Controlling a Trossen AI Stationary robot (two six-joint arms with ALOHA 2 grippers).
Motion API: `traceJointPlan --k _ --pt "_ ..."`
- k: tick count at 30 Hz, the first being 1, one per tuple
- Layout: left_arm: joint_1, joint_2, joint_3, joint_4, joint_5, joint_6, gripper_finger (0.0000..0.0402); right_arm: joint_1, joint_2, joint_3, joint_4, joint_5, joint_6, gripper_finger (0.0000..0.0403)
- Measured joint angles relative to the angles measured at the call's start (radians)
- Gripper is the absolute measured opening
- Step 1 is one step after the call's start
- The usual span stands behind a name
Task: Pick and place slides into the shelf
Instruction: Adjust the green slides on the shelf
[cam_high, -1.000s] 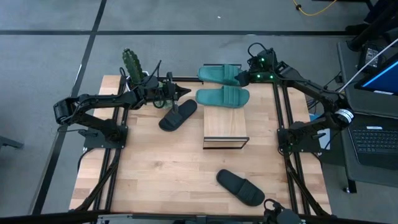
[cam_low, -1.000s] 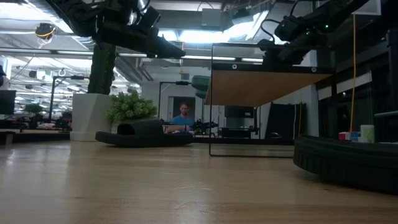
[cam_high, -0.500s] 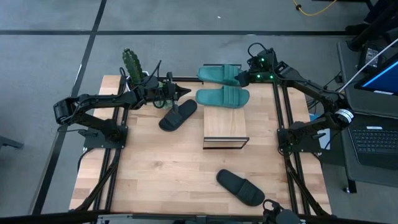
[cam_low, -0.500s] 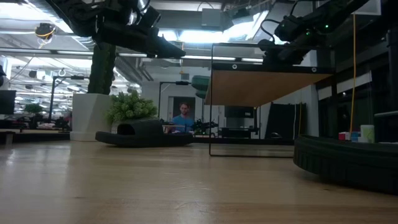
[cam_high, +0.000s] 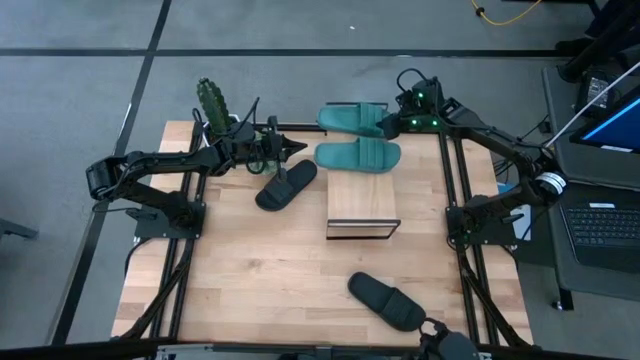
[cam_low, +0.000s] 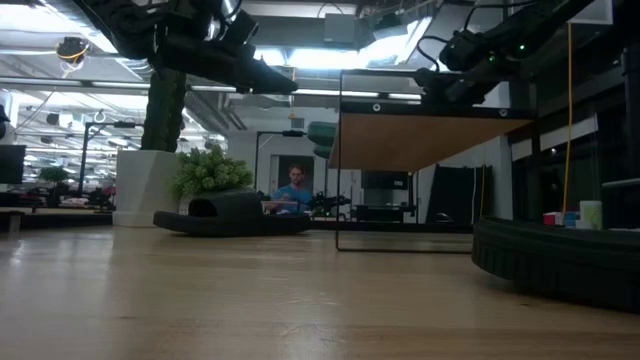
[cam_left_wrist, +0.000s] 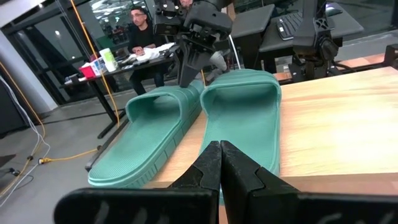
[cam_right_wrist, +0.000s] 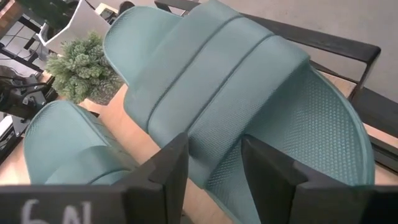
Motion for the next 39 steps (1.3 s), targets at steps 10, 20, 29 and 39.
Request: traceJointPlan --k 10,20,29,39 --pt "0.0 0.0 0.0 -0.026 0.0 0.0 0.0 -0.004 0.019 0.0 0.069 -0.062 -0.001 0.015" --pt "0.0 0.0 0.0 -0.026 0.0 0.001 0.0 -0.005 0.018 -0.001 0.068 -0.062 -0.026 0.0104" --pt "0.0 0.0 0.0 -0.026 0.0 0.0 0.0 -0.019 0.017 -0.001 0.072 -0.024 -0.048 0.001" --pt "0.0 0.0 0.0 -0.032 0.0 0.0 0.0 -0.028 0.018 -0.002 0.088 -0.012 -0.058 0.0002"
